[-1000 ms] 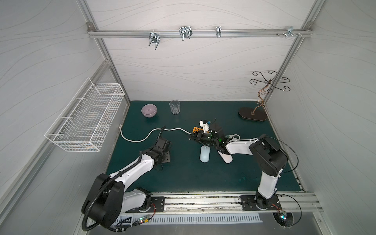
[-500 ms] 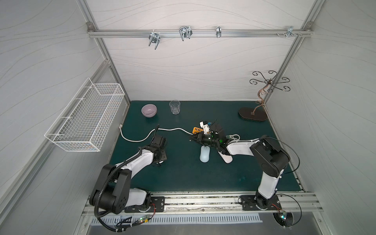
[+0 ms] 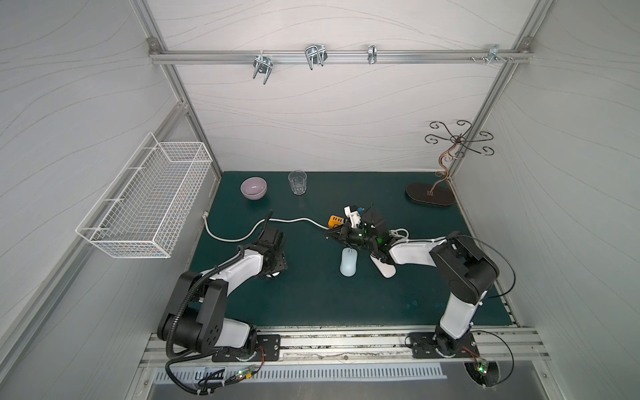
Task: Unplug the wireless mouse
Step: Place the mouse at the center of the board.
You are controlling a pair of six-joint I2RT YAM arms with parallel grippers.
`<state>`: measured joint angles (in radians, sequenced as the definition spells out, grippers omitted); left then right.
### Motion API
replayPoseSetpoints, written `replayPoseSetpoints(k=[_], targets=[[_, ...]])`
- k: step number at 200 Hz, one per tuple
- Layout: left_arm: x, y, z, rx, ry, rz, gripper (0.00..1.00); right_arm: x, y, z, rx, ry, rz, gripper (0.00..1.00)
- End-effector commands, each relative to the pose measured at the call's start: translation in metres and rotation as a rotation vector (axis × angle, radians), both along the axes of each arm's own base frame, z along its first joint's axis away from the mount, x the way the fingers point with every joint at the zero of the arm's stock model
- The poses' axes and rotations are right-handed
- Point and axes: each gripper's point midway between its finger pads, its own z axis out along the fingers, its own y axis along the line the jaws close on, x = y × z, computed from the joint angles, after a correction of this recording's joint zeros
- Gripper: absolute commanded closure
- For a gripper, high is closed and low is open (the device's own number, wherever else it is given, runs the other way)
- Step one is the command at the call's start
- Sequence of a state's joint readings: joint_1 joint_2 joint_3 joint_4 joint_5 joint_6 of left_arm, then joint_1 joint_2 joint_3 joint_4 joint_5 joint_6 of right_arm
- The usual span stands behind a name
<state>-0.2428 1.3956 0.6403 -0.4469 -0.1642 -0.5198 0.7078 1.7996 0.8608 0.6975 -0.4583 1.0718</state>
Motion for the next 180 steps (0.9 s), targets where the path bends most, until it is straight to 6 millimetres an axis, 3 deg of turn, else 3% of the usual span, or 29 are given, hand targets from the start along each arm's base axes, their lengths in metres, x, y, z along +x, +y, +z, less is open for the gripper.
replayPoseSetpoints(k=[1,25,50,80,99,119,142,158,180], targets=[[0.001,-0.002,0.007,-0.020,0.000,0.008,0.05,0.001,0.001,0.010,0.028,-0.018,0.007,1.00],[0.001,-0.002,0.010,-0.016,-0.003,0.015,0.03,0.001,0.001,0.009,0.029,-0.014,0.007,1.00],[0.009,-0.012,0.038,-0.028,-0.094,-0.017,0.04,0.002,0.003,0.009,0.030,-0.013,0.009,1.00],[0.027,-0.047,0.088,-0.101,-0.242,-0.127,0.06,0.001,0.004,0.008,0.030,-0.011,0.017,1.00],[0.037,-0.072,0.105,-0.207,-0.306,-0.190,0.07,0.001,0.004,0.007,0.024,-0.007,0.018,1.00],[0.043,-0.083,0.105,-0.245,-0.315,-0.215,0.09,0.002,0.003,0.002,0.003,0.006,0.011,1.00],[0.041,-0.089,0.097,-0.262,-0.292,-0.234,0.11,0.008,-0.001,-0.001,-0.018,0.005,-0.005,0.93],[0.039,-0.093,0.093,-0.281,-0.295,-0.245,0.11,0.012,-0.004,0.000,-0.015,0.008,-0.014,0.76],[0.040,-0.098,0.089,-0.309,-0.305,-0.261,0.11,0.014,-0.004,0.005,-0.017,-0.003,-0.015,0.61]])
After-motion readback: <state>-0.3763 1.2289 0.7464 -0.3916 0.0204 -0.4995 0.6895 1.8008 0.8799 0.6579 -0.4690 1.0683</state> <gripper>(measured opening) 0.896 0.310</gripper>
